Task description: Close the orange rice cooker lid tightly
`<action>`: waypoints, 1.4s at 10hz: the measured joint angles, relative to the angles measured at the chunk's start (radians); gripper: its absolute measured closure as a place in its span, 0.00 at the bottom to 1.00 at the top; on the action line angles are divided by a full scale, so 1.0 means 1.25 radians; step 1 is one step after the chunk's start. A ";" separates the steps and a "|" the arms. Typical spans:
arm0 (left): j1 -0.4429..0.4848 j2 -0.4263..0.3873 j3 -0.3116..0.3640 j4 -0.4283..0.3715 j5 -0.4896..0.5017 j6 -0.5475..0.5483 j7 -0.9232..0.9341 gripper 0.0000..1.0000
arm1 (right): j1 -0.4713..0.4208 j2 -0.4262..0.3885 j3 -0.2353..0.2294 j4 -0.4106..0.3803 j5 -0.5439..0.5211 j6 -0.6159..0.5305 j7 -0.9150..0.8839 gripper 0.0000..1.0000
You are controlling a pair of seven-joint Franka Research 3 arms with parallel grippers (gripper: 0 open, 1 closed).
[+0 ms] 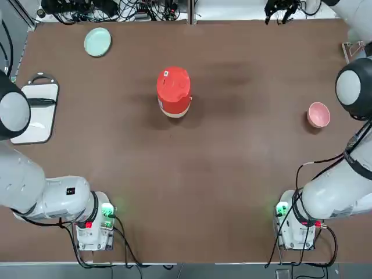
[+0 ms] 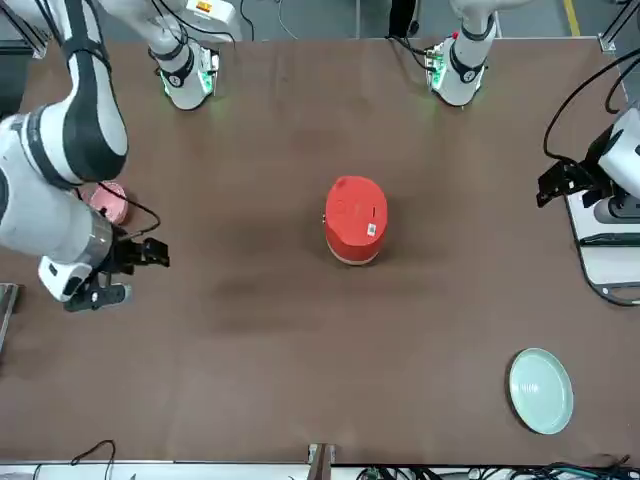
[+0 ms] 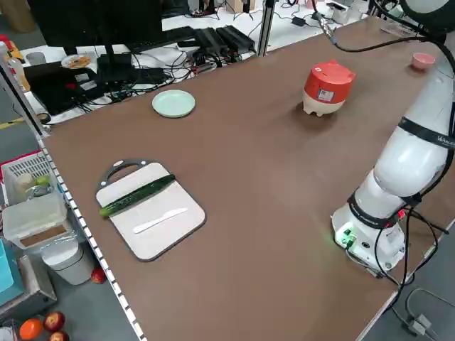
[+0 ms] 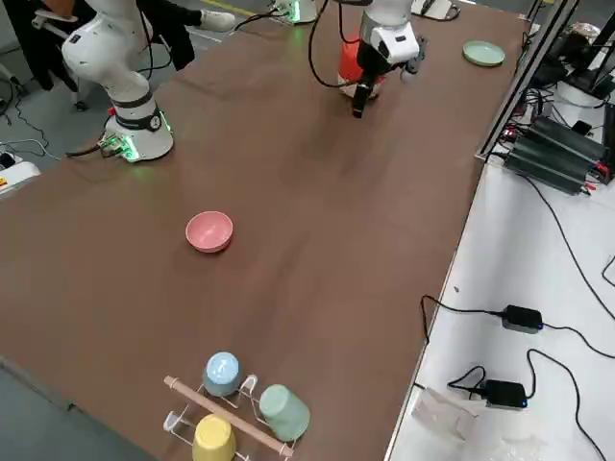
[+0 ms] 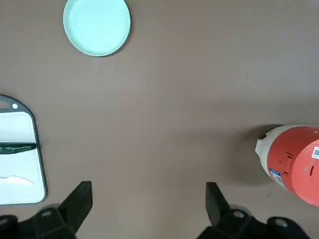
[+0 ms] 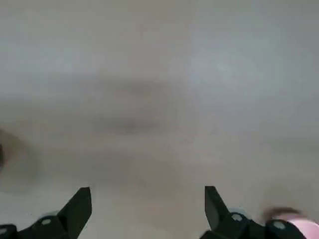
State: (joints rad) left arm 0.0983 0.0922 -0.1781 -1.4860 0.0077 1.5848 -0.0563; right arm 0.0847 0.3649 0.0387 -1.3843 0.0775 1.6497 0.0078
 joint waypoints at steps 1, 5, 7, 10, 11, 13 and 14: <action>0.000 0.000 0.000 0.000 0.000 0.000 0.000 0.00 | -0.014 -0.003 -0.003 0.018 -0.013 -0.043 -0.006 0.00; -0.001 0.000 0.000 0.000 0.000 -0.004 -0.001 0.00 | -0.049 -0.043 -0.023 0.036 -0.036 -0.111 -0.046 0.00; -0.001 -0.001 -0.001 0.000 0.000 -0.005 -0.001 0.00 | -0.055 -0.075 -0.045 0.017 -0.037 -0.105 -0.061 0.00; -0.002 -0.004 -0.001 0.000 0.000 -0.010 -0.001 0.00 | -0.063 -0.173 -0.063 -0.115 -0.038 -0.038 -0.095 0.00; -0.001 -0.004 -0.001 0.000 0.000 -0.011 -0.001 0.00 | -0.063 -0.204 -0.063 -0.150 -0.040 -0.031 -0.096 0.00; -0.001 -0.005 -0.001 0.000 0.000 -0.011 -0.001 0.00 | -0.057 -0.245 -0.057 -0.168 -0.062 -0.031 -0.101 0.00; -0.001 -0.005 -0.001 0.000 0.000 -0.011 -0.001 0.00 | -0.052 -0.257 -0.055 -0.167 -0.070 -0.035 -0.101 0.00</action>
State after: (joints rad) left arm 0.0966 0.0861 -0.1796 -1.4854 0.0078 1.5714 -0.0575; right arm 0.0196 0.0440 -0.0295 -1.5936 -0.0097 1.6058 -0.1184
